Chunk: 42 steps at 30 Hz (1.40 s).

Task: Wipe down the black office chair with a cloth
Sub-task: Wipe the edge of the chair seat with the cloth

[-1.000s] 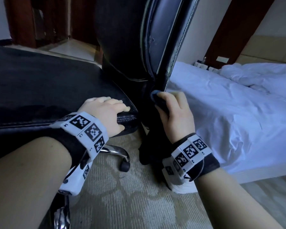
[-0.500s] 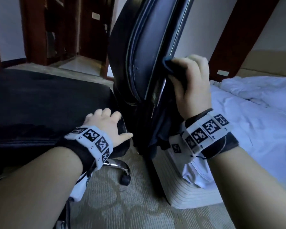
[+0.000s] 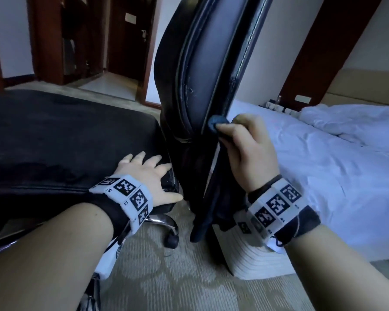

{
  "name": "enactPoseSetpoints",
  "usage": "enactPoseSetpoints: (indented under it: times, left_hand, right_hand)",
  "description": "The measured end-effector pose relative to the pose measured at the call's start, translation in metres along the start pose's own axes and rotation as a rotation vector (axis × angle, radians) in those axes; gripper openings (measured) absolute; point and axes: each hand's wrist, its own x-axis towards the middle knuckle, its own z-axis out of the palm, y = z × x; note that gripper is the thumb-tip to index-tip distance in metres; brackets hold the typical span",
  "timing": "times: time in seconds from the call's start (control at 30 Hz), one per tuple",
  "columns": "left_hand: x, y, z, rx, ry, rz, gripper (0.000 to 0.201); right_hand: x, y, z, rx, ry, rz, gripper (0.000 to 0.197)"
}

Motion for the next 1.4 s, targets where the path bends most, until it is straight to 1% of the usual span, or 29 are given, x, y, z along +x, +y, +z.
enactPoseSetpoints:
  times: [0.07, 0.13, 0.23, 0.3, 0.37, 0.4, 0.43, 0.47, 0.53, 0.57, 0.6, 0.7, 0.8, 0.83, 0.87, 0.9, 1.0, 1.03, 1.07, 1.13, 1.2, 1.27, 1.33, 1.37, 1.4]
  left_hand:
    - [0.001, -0.001, 0.002, 0.034, 0.006, 0.043, 0.092]
    - [0.000, -0.004, 0.003, 0.042, 0.016, 0.044, 0.094]
    - [0.000, -0.006, 0.003, 0.026, 0.036, 0.063, 0.090]
    - [0.002, -0.005, 0.004, 0.011, 0.037, 0.053, 0.088]
    - [0.001, -0.005, 0.003, 0.006, 0.031, 0.050, 0.087]
    - [0.001, -0.004, 0.003, 0.012, 0.035, 0.051, 0.087]
    - [0.002, -0.003, 0.003, 0.015, 0.041, 0.049, 0.087]
    - [0.002, -0.003, 0.003, 0.013, 0.044, 0.047, 0.087]
    - [0.002, -0.004, 0.004, -0.007, 0.041, 0.049, 0.087]
    - [0.002, -0.004, 0.004, -0.014, 0.040, 0.048, 0.088]
    - [0.001, -0.005, 0.004, -0.018, 0.043, 0.048, 0.088]
    - [0.000, -0.005, 0.004, -0.014, 0.057, 0.051, 0.089]
    - [0.001, -0.005, 0.005, -0.013, 0.068, 0.051, 0.088]
    - [0.001, -0.004, 0.004, -0.014, 0.065, 0.050, 0.088]
    - [0.001, -0.004, 0.005, -0.015, 0.064, 0.050, 0.088]
    - [0.002, -0.004, 0.005, -0.014, 0.066, 0.050, 0.088]
    - [0.001, -0.004, 0.005, -0.015, 0.072, 0.052, 0.088]
    - [0.000, -0.004, 0.004, -0.019, 0.070, 0.052, 0.088]
    - [0.000, -0.004, 0.004, -0.022, 0.066, 0.051, 0.088]
    - [-0.001, -0.003, 0.003, -0.026, 0.067, 0.049, 0.087]
    - [-0.001, -0.004, 0.003, -0.031, 0.072, 0.043, 0.085]
    - [0.000, -0.003, 0.003, -0.036, 0.076, 0.043, 0.083]
    - [0.000, -0.003, 0.003, -0.038, 0.080, 0.043, 0.083]
    - [0.000, -0.003, 0.003, -0.035, 0.082, 0.045, 0.082]
    - [0.000, -0.004, 0.003, -0.034, 0.086, 0.045, 0.082]
  right_hand:
    - [0.020, -0.002, -0.003, 0.017, 0.091, 0.061, 0.023]
    - [0.026, -0.006, 0.000, -0.014, 0.098, 0.069, 0.023]
    - [-0.017, -0.017, 0.013, 0.028, -0.001, 0.060, 0.012]
    - [-0.044, -0.020, 0.017, 0.043, -0.087, 0.101, 0.007]
    - [-0.050, -0.019, 0.014, 0.073, -0.167, 0.148, 0.014]
    - [-0.046, -0.019, 0.010, 0.060, -0.160, 0.118, 0.019]
    - [-0.039, -0.018, 0.007, 0.040, -0.122, 0.081, 0.022]
    - [-0.027, -0.017, 0.003, 0.026, -0.055, 0.077, 0.022]
    - [0.000, -0.013, -0.001, 0.038, 0.092, 0.137, 0.017]
    - [0.010, -0.012, -0.001, 0.055, 0.130, 0.154, 0.015]
    - [0.014, -0.013, 0.002, 0.070, 0.135, 0.160, 0.013]
    - [-0.013, -0.019, 0.017, 0.089, 0.044, 0.118, 0.008]
    - [-0.056, -0.025, 0.023, 0.088, -0.137, 0.137, 0.009]
    - [-0.062, -0.026, 0.021, 0.087, -0.177, 0.146, 0.009]
    - [-0.059, -0.026, 0.018, 0.088, -0.179, 0.147, 0.009]
    - [-0.051, -0.026, 0.014, 0.093, -0.137, 0.139, 0.011]
    - [-0.004, -0.022, 0.002, 0.096, 0.093, 0.143, 0.017]
    - [0.012, -0.018, -0.001, 0.088, 0.137, 0.146, 0.015]
    - [0.023, -0.016, -0.002, 0.084, 0.146, 0.146, 0.013]
    - [0.021, -0.014, 0.005, 0.097, 0.114, 0.146, 0.011]
    - [-0.005, -0.015, 0.015, 0.126, 0.058, 0.145, 0.007]
    - [-0.034, -0.020, 0.020, 0.124, -0.040, 0.171, 0.004]
    - [-0.045, -0.022, 0.019, 0.103, -0.141, 0.179, 0.006]
    - [-0.042, -0.023, 0.014, 0.096, -0.157, 0.165, 0.009]
    - [-0.035, -0.023, 0.009, 0.101, -0.139, 0.144, 0.014]
